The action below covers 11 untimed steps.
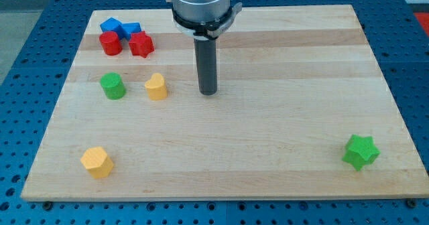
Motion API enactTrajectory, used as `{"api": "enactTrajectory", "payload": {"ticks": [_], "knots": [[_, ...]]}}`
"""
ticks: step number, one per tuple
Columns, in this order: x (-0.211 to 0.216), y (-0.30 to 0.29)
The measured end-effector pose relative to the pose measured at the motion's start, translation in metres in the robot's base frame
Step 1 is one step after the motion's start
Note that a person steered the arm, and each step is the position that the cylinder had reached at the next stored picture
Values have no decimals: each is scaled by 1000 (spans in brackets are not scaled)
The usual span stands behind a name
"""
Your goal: Push the hexagon right below the heart
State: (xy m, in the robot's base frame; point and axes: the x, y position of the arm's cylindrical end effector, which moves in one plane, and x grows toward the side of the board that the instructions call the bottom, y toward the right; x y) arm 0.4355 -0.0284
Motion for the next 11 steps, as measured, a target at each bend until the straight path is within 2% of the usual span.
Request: {"api": "enactTrajectory", "payload": {"ticks": [2, 6, 7, 8, 9, 11], "knots": [[1, -24], [0, -142], [19, -118], [101, -95], [182, -100], [183, -122]]}}
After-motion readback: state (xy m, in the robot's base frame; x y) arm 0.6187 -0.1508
